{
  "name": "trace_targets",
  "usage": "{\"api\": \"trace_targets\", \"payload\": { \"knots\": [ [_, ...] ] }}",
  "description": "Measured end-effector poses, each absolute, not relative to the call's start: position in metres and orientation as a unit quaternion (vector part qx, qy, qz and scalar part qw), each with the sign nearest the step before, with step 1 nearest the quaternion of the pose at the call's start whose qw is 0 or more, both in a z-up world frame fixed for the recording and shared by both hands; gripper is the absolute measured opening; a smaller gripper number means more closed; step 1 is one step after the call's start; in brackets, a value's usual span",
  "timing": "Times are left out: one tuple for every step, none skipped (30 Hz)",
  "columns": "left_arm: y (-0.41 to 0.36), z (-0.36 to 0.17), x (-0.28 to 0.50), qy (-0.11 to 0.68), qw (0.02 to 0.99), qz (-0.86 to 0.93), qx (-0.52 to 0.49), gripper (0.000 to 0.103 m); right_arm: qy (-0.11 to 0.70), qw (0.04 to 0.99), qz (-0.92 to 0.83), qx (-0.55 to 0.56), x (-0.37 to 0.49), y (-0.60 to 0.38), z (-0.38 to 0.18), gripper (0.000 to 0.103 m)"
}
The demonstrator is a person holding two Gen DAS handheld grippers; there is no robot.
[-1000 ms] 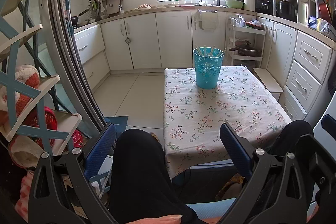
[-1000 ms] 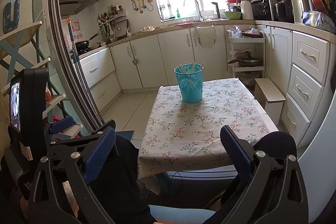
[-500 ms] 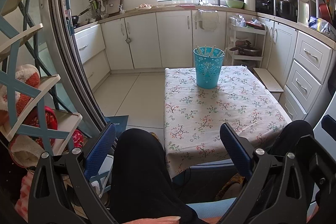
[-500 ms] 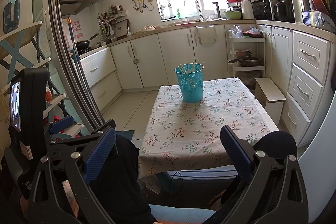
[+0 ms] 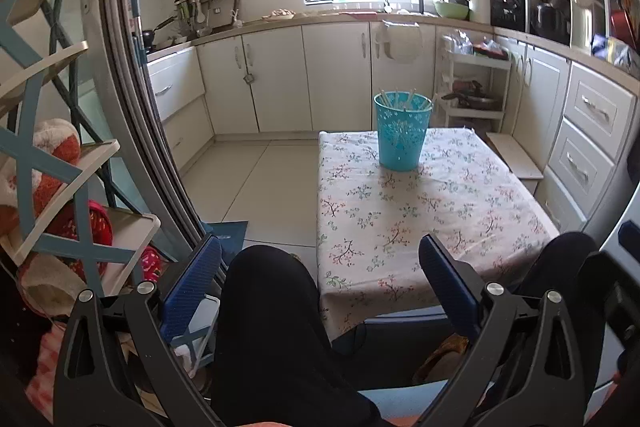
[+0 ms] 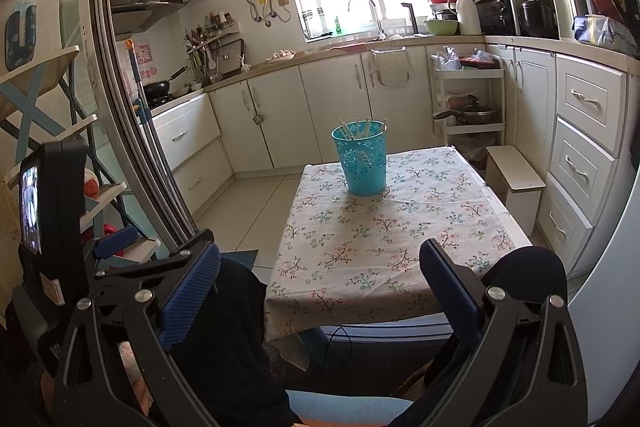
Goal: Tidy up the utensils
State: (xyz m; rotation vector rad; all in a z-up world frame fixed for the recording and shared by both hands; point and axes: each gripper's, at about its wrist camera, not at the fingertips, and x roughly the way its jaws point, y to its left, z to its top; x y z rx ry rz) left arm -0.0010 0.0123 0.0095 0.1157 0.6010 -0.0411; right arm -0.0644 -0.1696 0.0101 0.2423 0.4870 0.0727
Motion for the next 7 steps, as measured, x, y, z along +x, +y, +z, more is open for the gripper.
{"api": "trace_targets", "payload": {
  "knots": [
    [0.0116,0.0084,0.0005,0.303,0.951,-0.025,0.057,0.095,0.24,0.963,0.034,0.121,-0.0645,-0.17,0.0099,0.096],
    [0.0101,0.0087,0.002,0.307,0.95,-0.026,0.056,0.095,0.239,0.963,0.031,0.122,-0.0655,-0.1707,0.0094,0.096],
    [0.0106,0.008,0.0022,0.309,0.949,-0.027,0.055,0.095,0.239,0.963,0.027,0.123,-0.0661,-0.1718,0.0088,0.096],
    [0.0107,0.0082,0.0018,0.309,0.949,-0.024,0.055,0.095,0.239,0.963,0.025,0.125,-0.0659,-0.173,0.009,0.096],
    [0.0106,0.0085,0.0011,0.308,0.95,-0.023,0.055,0.095,0.24,0.962,0.024,0.128,-0.066,-0.1748,0.0089,0.096],
    [0.0112,0.0092,-0.0003,0.305,0.95,-0.022,0.056,0.095,0.241,0.961,0.023,0.129,-0.0663,-0.1744,0.0084,0.096],
    [0.0111,0.0096,-0.0014,0.303,0.951,-0.021,0.057,0.095,0.242,0.961,0.023,0.13,-0.0666,-0.1738,0.0084,0.096]
  ]
}}
